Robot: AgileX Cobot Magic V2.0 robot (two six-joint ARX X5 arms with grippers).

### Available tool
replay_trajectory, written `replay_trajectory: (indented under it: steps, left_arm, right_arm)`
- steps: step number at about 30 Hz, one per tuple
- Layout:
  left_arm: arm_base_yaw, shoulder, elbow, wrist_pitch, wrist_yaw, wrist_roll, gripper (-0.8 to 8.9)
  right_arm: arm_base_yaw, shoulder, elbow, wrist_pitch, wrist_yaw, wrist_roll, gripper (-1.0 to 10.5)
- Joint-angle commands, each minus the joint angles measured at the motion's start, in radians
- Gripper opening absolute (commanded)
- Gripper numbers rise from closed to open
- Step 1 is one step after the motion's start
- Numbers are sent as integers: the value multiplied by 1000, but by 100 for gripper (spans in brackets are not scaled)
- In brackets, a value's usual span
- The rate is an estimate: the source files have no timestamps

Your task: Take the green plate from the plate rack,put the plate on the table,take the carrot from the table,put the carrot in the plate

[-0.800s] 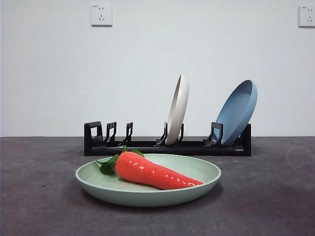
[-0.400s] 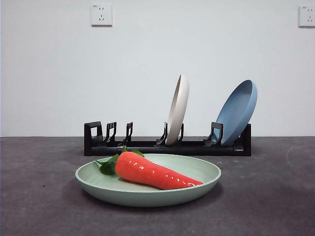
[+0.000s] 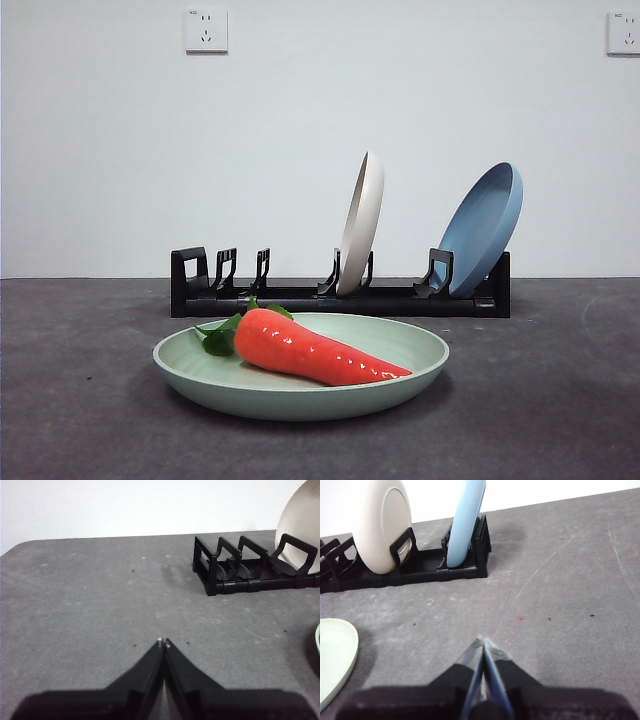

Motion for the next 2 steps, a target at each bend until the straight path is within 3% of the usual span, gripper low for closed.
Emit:
replay_trajectory:
  steps: [1,2]
  left_arm:
    - [2,-2,-14,1,0,-6,-1]
    - [2,-2,-14,1,0,-6,-1]
  right_arm:
    - [0,-2,-11,0,0,10,1]
    - [0,-2,-11,0,0,10,1]
